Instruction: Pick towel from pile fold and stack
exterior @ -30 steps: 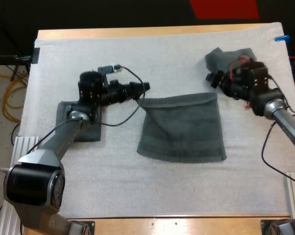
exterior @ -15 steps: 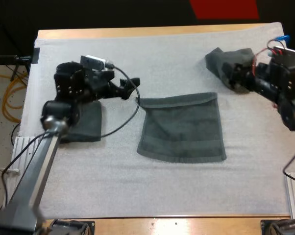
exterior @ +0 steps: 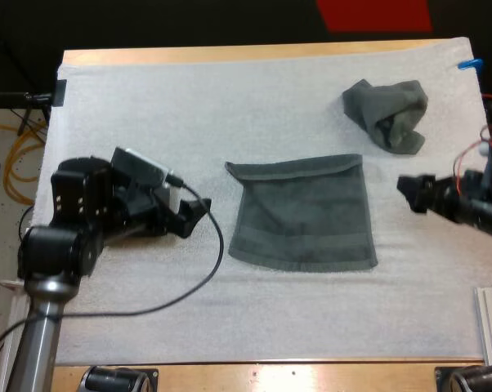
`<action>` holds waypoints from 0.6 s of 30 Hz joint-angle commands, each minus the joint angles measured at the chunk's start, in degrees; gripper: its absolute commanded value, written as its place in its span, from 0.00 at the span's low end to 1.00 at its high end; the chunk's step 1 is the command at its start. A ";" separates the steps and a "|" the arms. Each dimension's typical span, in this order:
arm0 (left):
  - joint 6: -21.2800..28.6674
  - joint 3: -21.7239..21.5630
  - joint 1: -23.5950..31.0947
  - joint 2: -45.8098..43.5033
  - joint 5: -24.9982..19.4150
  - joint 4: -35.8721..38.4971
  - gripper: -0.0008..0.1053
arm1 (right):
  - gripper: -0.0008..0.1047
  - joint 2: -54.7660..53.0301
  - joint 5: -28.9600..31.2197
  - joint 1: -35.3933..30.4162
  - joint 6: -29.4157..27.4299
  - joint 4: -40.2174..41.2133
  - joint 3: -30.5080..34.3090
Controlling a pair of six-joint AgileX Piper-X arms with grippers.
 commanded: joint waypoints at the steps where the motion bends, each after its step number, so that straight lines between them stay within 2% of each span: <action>1: 0.08 1.84 -0.39 -2.16 -0.46 1.38 0.92 | 0.72 -1.83 0.11 0.14 -0.47 2.18 1.68; 11: -2.61 15.08 -0.39 -7.13 -0.46 0.66 0.92 | 0.72 -4.25 -0.94 0.14 7.01 1.57 17.00; 13: -2.93 17.57 -0.39 -7.13 -0.46 -0.33 0.92 | 0.72 -2.93 -2.67 0.14 8.18 -1.10 21.02; 18: -3.37 19.77 -0.39 -7.13 -0.03 -1.60 0.92 | 0.72 2.61 -6.70 0.14 10.85 -9.90 27.30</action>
